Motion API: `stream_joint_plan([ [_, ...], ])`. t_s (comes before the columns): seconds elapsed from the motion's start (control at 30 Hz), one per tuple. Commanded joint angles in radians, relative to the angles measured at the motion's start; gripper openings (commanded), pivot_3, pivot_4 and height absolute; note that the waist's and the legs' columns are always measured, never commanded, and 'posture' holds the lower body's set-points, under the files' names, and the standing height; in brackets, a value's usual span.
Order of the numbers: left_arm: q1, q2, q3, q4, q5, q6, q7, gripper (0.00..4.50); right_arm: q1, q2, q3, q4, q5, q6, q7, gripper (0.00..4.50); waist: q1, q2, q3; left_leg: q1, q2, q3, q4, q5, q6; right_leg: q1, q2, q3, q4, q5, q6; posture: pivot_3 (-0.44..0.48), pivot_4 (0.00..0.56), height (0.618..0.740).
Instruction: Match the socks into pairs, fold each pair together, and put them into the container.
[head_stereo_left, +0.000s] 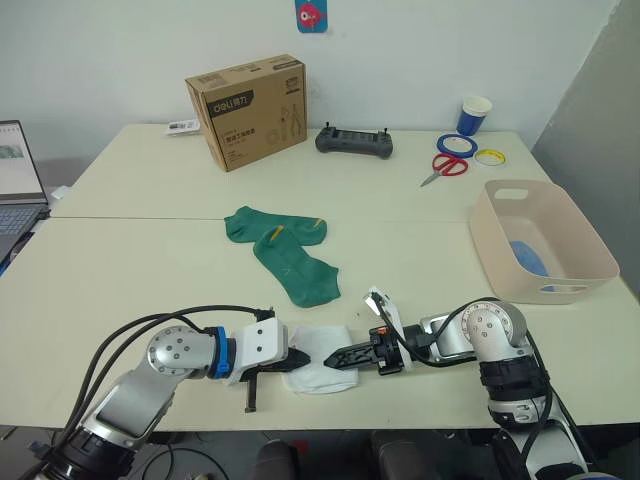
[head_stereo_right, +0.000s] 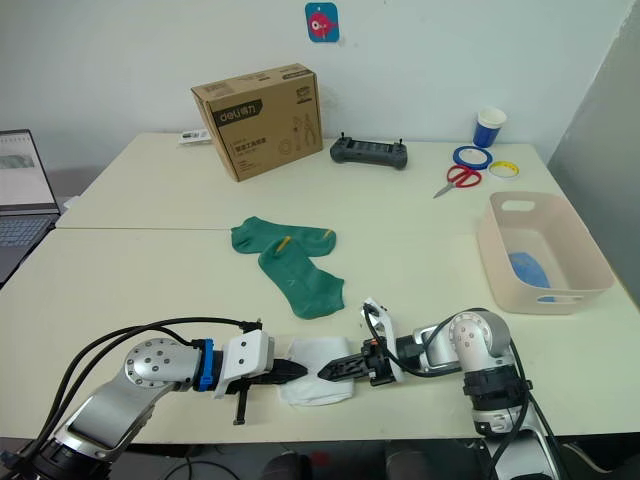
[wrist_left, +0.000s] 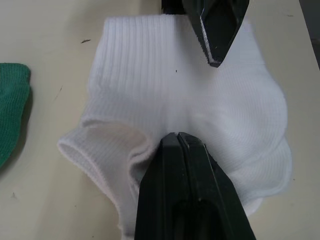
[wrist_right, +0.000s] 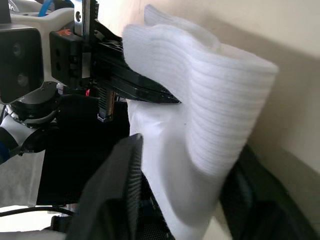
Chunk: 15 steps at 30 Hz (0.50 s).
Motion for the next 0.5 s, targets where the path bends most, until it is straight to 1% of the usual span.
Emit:
stream_joint_plan([
  [0.03,0.024,0.021,-0.029,0.027,0.035,0.017,-0.016,0.0,0.0,0.002,-0.006,-0.025,0.022,0.007,-0.002,0.91,0.0,0.0,0.0,0.0,0.0,0.0,0.0,0.0,0.0,0.0,0.0,0.0,0.0,0.0,0.0,0.0,0.15,0.74],
  [0.07,0.024,0.021,-0.027,0.023,0.032,0.019,-0.016,0.0,0.0,0.0,-0.007,-0.024,0.023,0.007,-0.002,0.52,0.0,0.0,-0.001,0.0,0.0,0.0,0.0,0.0,0.0,0.0,0.0,0.0,0.0,0.0,0.0,0.0,0.15,0.74],
  [0.13,0.028,0.025,-0.019,0.007,0.014,0.012,-0.028,0.0,0.004,-0.008,-0.011,-0.029,0.026,0.007,-0.002,0.03,-0.001,0.0,-0.001,0.0,0.0,0.0,0.0,0.0,0.0,0.0,0.0,0.0,0.0,0.0,0.0,0.0,0.15,0.74],
  [0.23,0.027,0.025,0.009,-0.016,-0.026,0.005,-0.043,0.0,0.011,-0.031,-0.005,-0.047,0.025,-0.008,0.009,0.03,-0.001,0.0,-0.001,0.0,0.0,0.0,0.0,0.0,0.0,0.0,0.0,0.0,0.0,0.0,0.0,0.0,0.15,0.74],
  [0.33,0.011,0.038,0.069,-0.052,-0.109,0.061,-0.056,0.0,0.019,-0.074,0.001,-0.083,0.033,-0.043,0.037,0.03,0.0,0.0,-0.001,-0.001,0.0,0.0,0.0,0.0,0.0,0.0,0.0,0.0,-0.002,0.0,0.0,0.0,0.15,0.74],
  [0.43,-0.028,0.062,0.152,-0.126,-0.261,0.209,-0.074,0.58,0.03,-0.114,-0.028,-0.123,0.041,-0.086,0.054,0.0,0.003,0.0,0.001,-0.005,-0.001,-0.001,0.0,0.0,0.0,-0.002,-0.002,-0.002,-0.003,0.0,0.001,0.0,0.15,0.74],
  [0.5,-0.048,0.072,0.189,-0.166,-0.334,0.283,-0.072,1.16,0.038,-0.136,-0.038,-0.148,0.048,-0.113,0.064,0.0,0.005,-0.001,0.002,-0.006,-0.001,-0.001,0.001,0.0,0.0,-0.002,-0.002,-0.003,-0.003,0.0,0.001,0.0,0.15,0.74],
])
